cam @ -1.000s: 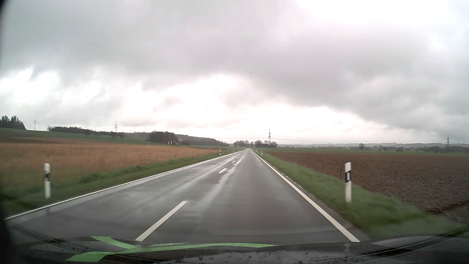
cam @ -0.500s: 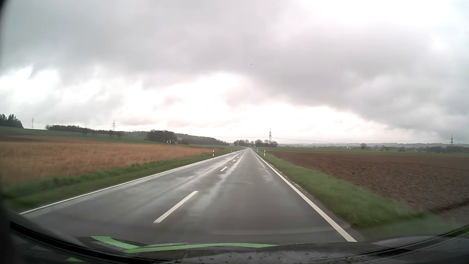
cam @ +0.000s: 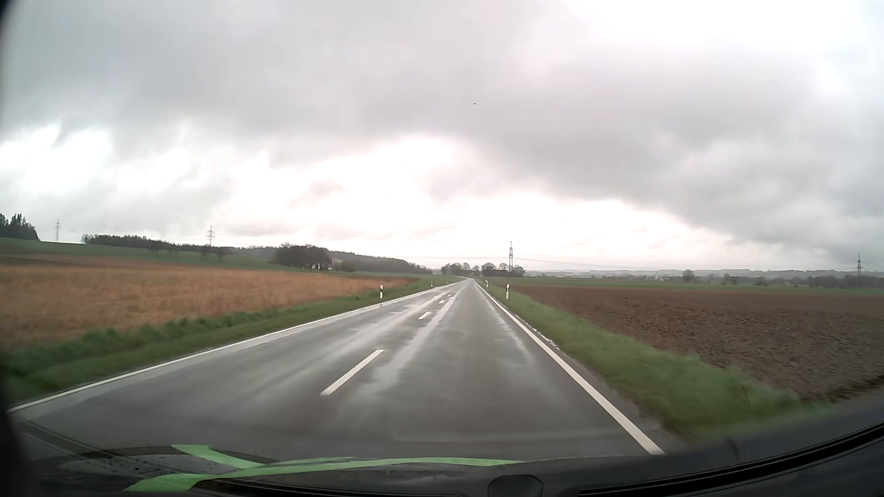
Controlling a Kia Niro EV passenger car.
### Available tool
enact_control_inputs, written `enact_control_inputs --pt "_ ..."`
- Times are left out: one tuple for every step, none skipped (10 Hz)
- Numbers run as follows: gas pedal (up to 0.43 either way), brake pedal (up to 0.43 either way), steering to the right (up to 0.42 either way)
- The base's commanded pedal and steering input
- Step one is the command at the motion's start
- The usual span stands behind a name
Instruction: Follow the waypoints while adhering to traffic rules and regulations
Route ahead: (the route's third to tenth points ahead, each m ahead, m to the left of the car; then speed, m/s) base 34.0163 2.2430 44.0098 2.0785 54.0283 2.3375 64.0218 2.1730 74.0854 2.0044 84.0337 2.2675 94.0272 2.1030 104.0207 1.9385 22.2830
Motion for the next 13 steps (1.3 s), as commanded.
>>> enact_control_inputs --pt "0.150 0.000 0.000" --pt "0.150 0.000 0.000" --pt "0.138 0.000 0.000" --pt "0.130 0.000 0.000" --pt "0.118 0.000 0.000" --pt "0.118 0.000 0.000" --pt "0.118 0.000 0.000" --pt "0.118 0.000 0.000" --pt "0.118 0.000 0.000" --pt "0.118 0.000 0.000" --pt "0.118 0.000 0.000" --pt "0.118 0.000 0.000" --pt "0.118 0.000 0.000"
